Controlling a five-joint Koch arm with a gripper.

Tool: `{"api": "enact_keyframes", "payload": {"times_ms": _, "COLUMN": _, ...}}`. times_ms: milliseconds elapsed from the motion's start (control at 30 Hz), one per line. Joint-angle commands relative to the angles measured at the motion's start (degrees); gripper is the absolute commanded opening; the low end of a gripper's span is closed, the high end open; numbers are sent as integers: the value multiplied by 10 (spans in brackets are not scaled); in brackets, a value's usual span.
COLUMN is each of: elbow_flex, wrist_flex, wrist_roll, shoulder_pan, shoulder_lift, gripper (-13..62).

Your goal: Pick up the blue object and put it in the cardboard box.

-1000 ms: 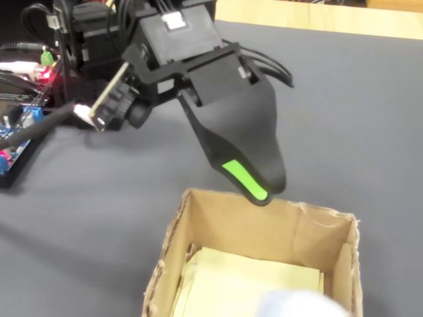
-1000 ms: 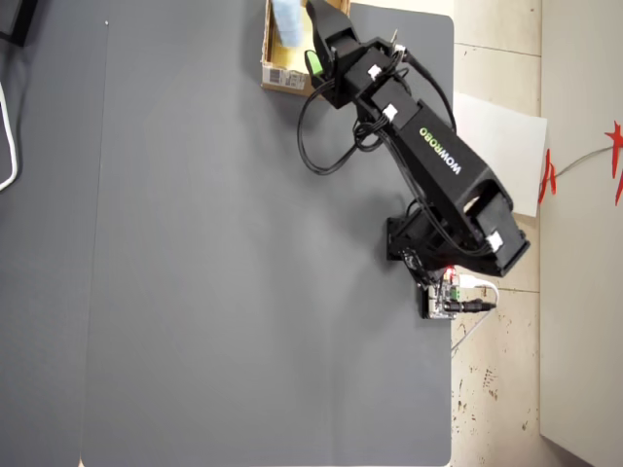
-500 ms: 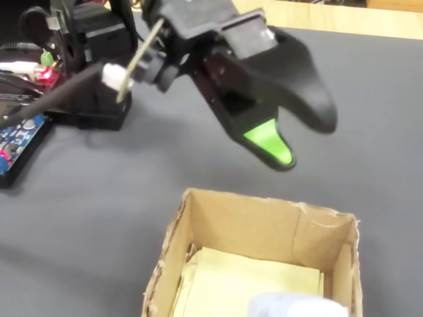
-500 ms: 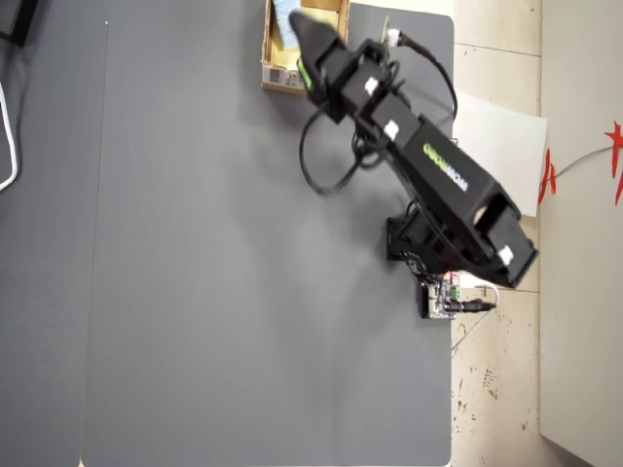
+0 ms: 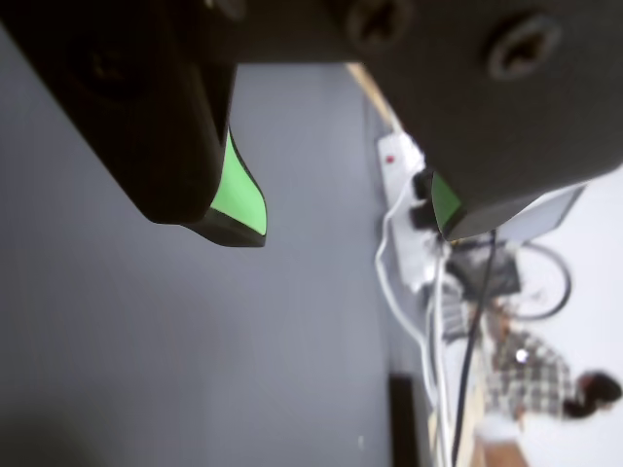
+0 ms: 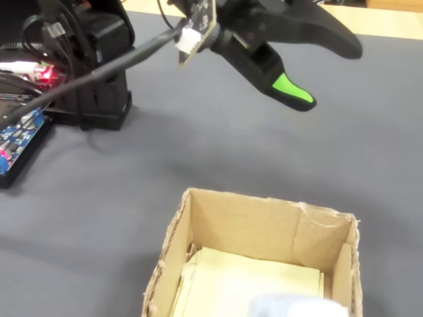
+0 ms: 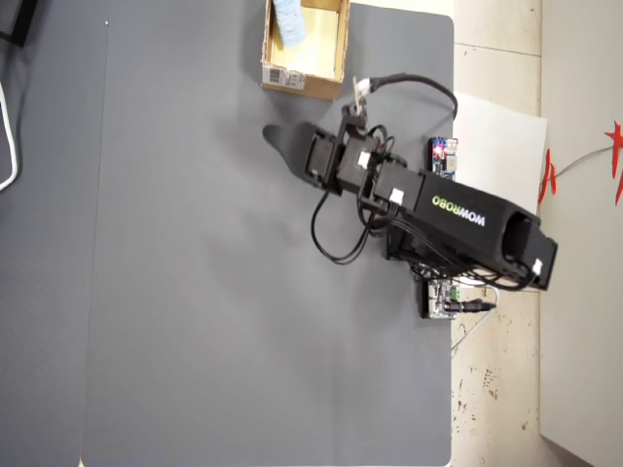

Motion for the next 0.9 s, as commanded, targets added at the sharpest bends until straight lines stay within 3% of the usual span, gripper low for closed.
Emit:
{"api": "enact_keyframes", "payload": {"times_ms": 0, "elbow_flex": -4, "wrist_flex": -52, "wrist_roll": 31, "shoulder_pan": -22, "shoulder_lift": 28, "gripper": 339}}
{"api": "enact_keyframes", "payload": {"times_ms": 533, "elbow_flex": 192, "wrist_flex": -47, "wrist_roll": 27, "shoulder_pan": -116, "shoulder_lift": 166, "gripper": 339}}
{"api": "enact_keyframes", "payload": {"times_ms": 867, "elbow_flex": 258, "wrist_flex": -39, "wrist_roll": 32, "shoulder_pan": -118, "shoulder_lift": 170, "gripper": 339}}
